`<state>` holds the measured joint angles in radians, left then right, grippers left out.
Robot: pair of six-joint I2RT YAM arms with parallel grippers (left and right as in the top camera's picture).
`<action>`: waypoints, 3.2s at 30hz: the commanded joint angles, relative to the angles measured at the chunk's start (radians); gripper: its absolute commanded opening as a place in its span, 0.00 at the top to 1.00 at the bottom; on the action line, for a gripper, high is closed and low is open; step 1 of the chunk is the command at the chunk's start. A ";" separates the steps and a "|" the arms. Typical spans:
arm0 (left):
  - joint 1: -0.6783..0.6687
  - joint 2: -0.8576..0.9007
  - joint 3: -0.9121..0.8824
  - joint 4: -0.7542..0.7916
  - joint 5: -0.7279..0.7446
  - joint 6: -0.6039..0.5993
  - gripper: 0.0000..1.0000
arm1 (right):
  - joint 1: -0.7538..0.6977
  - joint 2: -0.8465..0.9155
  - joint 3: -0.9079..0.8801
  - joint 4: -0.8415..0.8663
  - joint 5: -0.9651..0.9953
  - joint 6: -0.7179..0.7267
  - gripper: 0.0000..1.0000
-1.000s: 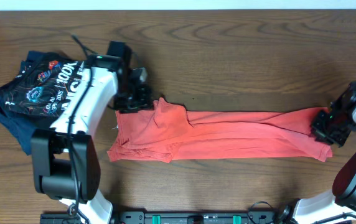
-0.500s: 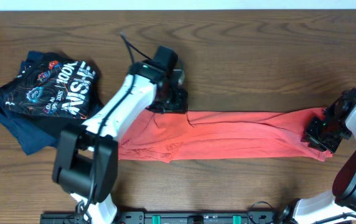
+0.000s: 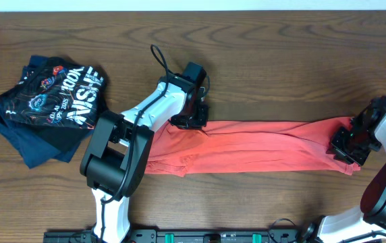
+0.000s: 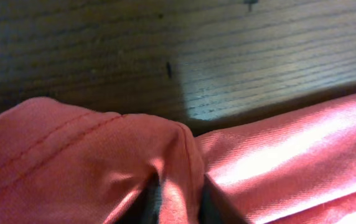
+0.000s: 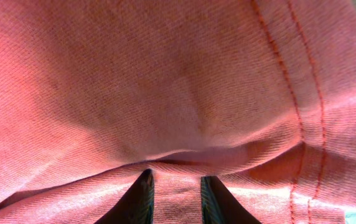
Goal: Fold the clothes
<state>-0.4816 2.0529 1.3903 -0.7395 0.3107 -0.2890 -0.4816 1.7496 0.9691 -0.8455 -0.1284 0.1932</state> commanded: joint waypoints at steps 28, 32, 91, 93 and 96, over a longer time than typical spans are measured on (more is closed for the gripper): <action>-0.279 -0.186 0.012 -0.146 -0.044 -0.001 0.94 | 0.018 -0.010 -0.006 -0.003 -0.010 0.000 0.76; -0.307 -0.186 0.011 -0.150 -0.043 -0.006 0.94 | 0.018 -0.010 -0.006 -0.003 -0.010 0.000 0.76; -0.315 -0.034 0.012 -0.027 0.070 -0.116 0.69 | 0.018 -0.010 -0.006 -0.006 -0.006 0.000 0.76; -0.290 -0.066 0.013 -0.046 0.050 -0.109 0.68 | 0.018 -0.010 -0.006 -0.003 -0.006 0.000 0.75; -0.246 -0.140 0.013 -0.067 -0.045 -0.098 0.65 | 0.018 -0.010 -0.006 0.000 -0.006 -0.001 0.75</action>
<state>-0.7700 2.0106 1.3903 -0.7956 0.3489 -0.3981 -0.4816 1.7496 0.9688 -0.8478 -0.1314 0.1928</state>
